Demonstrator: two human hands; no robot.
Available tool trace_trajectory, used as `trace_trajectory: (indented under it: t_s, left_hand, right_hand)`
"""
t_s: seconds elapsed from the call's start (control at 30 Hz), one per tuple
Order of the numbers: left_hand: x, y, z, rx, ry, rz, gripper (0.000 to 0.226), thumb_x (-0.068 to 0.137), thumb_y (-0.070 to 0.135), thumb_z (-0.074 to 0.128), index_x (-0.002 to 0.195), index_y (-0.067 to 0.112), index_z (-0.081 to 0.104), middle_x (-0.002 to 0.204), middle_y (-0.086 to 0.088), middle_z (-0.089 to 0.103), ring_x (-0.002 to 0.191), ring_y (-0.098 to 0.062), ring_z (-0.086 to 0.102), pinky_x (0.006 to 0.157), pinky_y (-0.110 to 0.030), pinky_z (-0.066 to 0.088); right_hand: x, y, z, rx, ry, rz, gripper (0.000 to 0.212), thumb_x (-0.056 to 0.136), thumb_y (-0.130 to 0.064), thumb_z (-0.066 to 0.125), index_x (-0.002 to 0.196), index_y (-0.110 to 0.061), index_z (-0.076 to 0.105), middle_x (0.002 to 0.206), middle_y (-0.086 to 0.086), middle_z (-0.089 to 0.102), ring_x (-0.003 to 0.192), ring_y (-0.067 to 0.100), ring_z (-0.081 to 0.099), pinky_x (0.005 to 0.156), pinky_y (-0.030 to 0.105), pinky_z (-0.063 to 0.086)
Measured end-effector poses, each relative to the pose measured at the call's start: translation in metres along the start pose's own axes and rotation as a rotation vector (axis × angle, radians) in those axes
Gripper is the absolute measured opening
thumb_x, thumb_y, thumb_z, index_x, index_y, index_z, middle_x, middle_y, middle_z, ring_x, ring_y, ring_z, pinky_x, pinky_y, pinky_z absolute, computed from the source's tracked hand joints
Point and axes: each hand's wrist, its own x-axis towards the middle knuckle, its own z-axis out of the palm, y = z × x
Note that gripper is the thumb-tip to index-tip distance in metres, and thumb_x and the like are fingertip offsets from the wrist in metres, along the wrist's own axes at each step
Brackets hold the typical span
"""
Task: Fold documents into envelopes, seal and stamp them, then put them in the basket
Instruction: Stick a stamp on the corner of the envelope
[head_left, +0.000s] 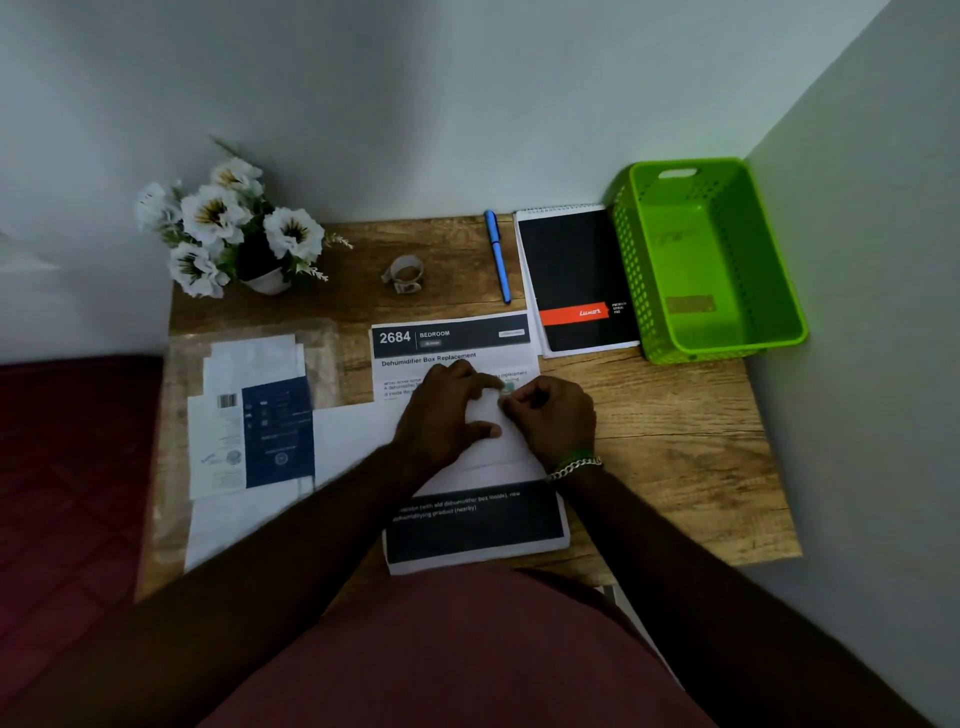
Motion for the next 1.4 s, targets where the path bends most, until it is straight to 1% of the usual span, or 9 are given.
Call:
trace_trajectory:
  t_s: [0.23,0.37,0.5,0.7,0.93,1.13,1.23,1.3,1.4]
  left_hand:
    - [0.003,-0.002,0.001,-0.006,-0.005,-0.016,0.061,0.07,0.042,0.088,0.125,0.032,0.064,0.103,0.007,0.054,0.105,-0.017,0.046,0.089,-0.035,0.041]
    - [0.005,-0.003,0.001,-0.018,-0.012,-0.019,0.061,0.069,0.041,0.089,0.124,0.033,0.064,0.1,0.008,0.053,0.104,-0.015,0.045,0.088,-0.033,0.04]
    - [0.006,-0.004,0.0,-0.02,-0.009,-0.017,0.062,0.067,0.042,0.09,0.122,0.034,0.063,0.099,0.008,0.053,0.102,-0.015,0.046,0.087,-0.033,0.041]
    - [0.009,-0.003,-0.002,-0.016,-0.021,-0.026,0.063,0.063,0.042,0.092,0.119,0.036,0.063,0.097,0.009,0.053,0.1,-0.014,0.045,0.085,-0.033,0.041]
    - [0.008,-0.001,-0.003,-0.023,-0.015,-0.024,0.064,0.062,0.04,0.093,0.119,0.033,0.066,0.098,0.007,0.055,0.101,-0.017,0.048,0.087,-0.035,0.043]
    - [0.008,0.001,-0.005,-0.019,-0.025,-0.037,0.063,0.063,0.04,0.093,0.119,0.033,0.065,0.097,0.008,0.053,0.098,-0.014,0.046,0.082,-0.031,0.039]
    - [0.008,0.0,-0.005,-0.016,-0.021,-0.033,0.062,0.062,0.041,0.093,0.118,0.034,0.066,0.097,0.008,0.054,0.097,-0.014,0.046,0.08,-0.029,0.036]
    - [0.008,-0.001,-0.004,-0.03,-0.006,-0.038,0.058,0.063,0.043,0.092,0.115,0.035,0.067,0.095,0.009,0.054,0.095,-0.013,0.048,0.081,-0.03,0.04]
    - [0.01,0.001,0.0,-0.048,0.068,-0.046,0.041,0.071,0.044,0.085,0.108,0.034,0.071,0.085,0.011,0.053,0.087,-0.013,0.052,0.079,-0.033,0.047]
  right_hand:
    - [0.006,-0.007,0.003,0.017,0.019,0.095,0.017,0.078,-0.035,0.082,0.077,-0.02,0.074,0.074,-0.006,0.072,0.069,0.008,0.064,0.069,0.024,0.05]
    - [0.003,-0.004,-0.002,-0.03,-0.017,0.012,0.018,0.079,-0.032,0.081,0.071,-0.021,0.069,0.068,-0.01,0.066,0.064,0.003,0.059,0.06,0.019,0.045]
    - [0.002,-0.001,-0.005,-0.016,-0.052,-0.01,0.017,0.079,-0.03,0.081,0.071,-0.02,0.07,0.068,-0.008,0.067,0.065,0.005,0.061,0.06,0.019,0.045]
    - [-0.001,-0.004,-0.001,-0.023,0.009,-0.03,0.019,0.081,-0.031,0.079,0.07,-0.02,0.068,0.064,-0.008,0.064,0.061,0.006,0.059,0.058,0.019,0.043]
    - [-0.002,0.004,-0.001,-0.033,0.0,-0.099,0.02,0.082,-0.028,0.077,0.069,-0.015,0.068,0.064,-0.004,0.065,0.061,0.012,0.061,0.059,0.025,0.049]
    - [0.0,0.016,-0.002,0.07,0.04,-0.053,0.017,0.079,-0.022,0.081,0.072,-0.013,0.069,0.067,-0.002,0.068,0.064,0.013,0.065,0.062,0.036,0.058]
    - [0.005,0.014,-0.006,0.136,0.058,-0.001,0.02,0.078,-0.016,0.081,0.066,-0.018,0.066,0.065,-0.002,0.067,0.062,0.016,0.065,0.062,0.042,0.059]
    - [0.01,0.011,-0.009,0.176,0.049,0.042,0.028,0.079,-0.014,0.08,0.062,-0.023,0.061,0.061,-0.001,0.065,0.059,0.019,0.064,0.062,0.045,0.059]
    - [0.014,0.008,-0.009,0.191,-0.009,0.054,0.021,0.078,-0.016,0.082,0.064,-0.018,0.066,0.061,-0.001,0.067,0.056,0.016,0.064,0.061,0.043,0.059]
